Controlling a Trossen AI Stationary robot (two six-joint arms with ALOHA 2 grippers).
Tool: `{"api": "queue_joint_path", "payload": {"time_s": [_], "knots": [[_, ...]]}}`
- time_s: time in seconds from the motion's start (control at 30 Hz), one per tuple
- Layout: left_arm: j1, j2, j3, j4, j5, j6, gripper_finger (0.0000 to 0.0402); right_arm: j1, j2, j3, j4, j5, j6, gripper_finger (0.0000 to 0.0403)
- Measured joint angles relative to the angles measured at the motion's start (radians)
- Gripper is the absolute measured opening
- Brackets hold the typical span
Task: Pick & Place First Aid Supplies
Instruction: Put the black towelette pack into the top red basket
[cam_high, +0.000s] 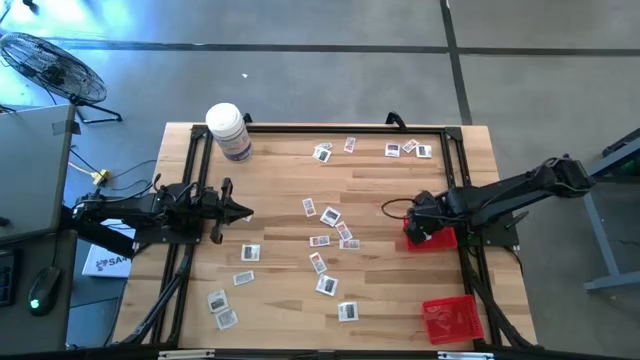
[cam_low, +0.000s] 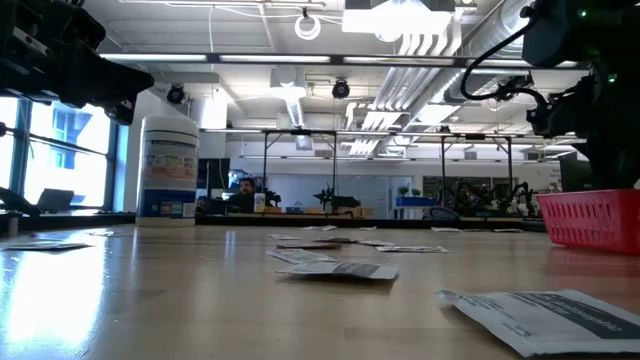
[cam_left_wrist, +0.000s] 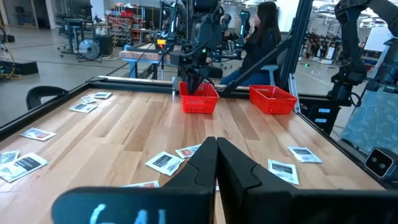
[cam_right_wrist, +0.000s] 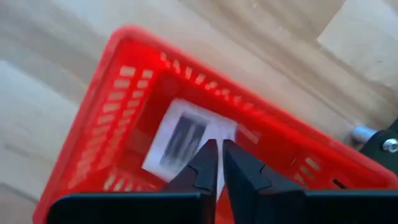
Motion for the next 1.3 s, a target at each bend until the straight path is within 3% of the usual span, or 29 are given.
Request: {"api": "queue_joint_path", "payload": {"time_s": [0.17, 0.33, 0.53, 0.83, 0.93, 1.13, 1.3], "knots": [[0.0, 0.0, 0.0, 0.0, 0.0, 0.0, 0.0, -0.025, 0.0, 0.041, -0.055, -0.038, -0.05, 0.0056], [0.0, 0.0, 0.0, 0.0, 0.0, 0.0, 0.0, -0.037, 0.0, 0.194, -0.033, 0.055, -0.128, 0.0071], [0.0, 0.0, 0.0, 0.0, 0.0, 0.0, 0.0, -0.037, 0.084, 0.266, 0.471, 0.173, -0.415, 0.0071], [0.0, 0.0, 0.0, 0.0, 0.0, 0.0, 0.0, -0.037, 0.518, 0.266, 1.085, 0.008, -0.777, 0.0071], [0.0, 0.0, 0.0, 0.0, 0.0, 0.0, 0.0, -0.036, 0.631, 0.32, 1.067, -0.014, -0.86, 0.0076], [0.0, 0.0, 0.0, 0.0, 0.0, 0.0, 0.0, -0.037, 0.795, 0.448, 0.961, 0.104, -0.991, 0.0102], [0.0, 0.0, 0.0, 0.0, 0.0, 0.0, 0.0, -0.043, 0.856, 0.49, 0.918, 0.156, -0.99, 0.0107]]}}
